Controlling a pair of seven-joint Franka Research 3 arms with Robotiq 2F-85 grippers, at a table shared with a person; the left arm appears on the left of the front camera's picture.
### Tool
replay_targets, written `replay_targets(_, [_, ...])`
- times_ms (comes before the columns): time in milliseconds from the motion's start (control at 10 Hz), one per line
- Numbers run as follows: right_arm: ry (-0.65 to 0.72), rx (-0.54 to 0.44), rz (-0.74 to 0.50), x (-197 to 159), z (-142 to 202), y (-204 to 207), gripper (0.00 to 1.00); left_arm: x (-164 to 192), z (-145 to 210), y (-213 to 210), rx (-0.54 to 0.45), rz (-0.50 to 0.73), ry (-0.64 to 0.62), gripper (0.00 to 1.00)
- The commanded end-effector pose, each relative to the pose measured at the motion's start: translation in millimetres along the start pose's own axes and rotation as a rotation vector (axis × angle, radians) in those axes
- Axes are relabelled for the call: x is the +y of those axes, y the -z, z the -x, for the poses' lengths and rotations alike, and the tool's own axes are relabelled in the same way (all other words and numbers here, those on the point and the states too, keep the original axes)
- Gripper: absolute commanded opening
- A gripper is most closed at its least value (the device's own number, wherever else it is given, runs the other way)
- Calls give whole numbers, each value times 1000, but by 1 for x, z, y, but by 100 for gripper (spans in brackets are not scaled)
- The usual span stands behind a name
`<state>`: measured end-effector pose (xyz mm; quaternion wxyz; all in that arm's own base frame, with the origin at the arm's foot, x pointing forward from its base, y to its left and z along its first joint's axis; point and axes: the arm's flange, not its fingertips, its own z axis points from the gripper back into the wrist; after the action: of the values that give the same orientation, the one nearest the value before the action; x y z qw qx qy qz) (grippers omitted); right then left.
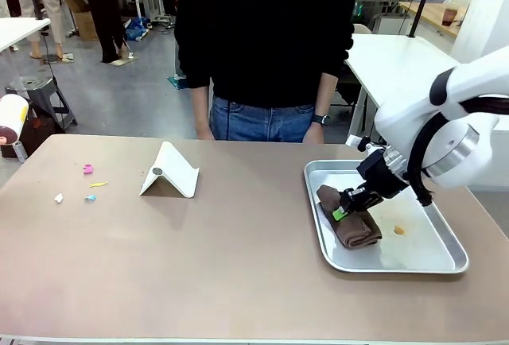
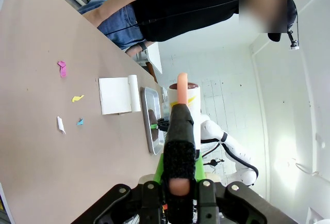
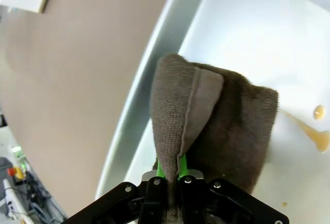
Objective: Clean the surface of the table.
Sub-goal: If a person points to the right, clean the right side of the table with your right hand, and if they point to the left, clean the left side with your left hand.
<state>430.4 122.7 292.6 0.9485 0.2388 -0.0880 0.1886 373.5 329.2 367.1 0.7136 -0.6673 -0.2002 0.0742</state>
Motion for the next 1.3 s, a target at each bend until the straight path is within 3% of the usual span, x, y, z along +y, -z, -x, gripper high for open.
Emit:
replay_targets(0, [36,10,131,-6,-4,5,7,-4,1,-1,1,1,5,0])
replay_targets(600, [154,32,274,-45,9,-11,7,-4,1,-1,1,1,5,0])
replay_targets(1200, [333,35,318,-100,33,-48,7,-4,1,-1,1,1,5,0])
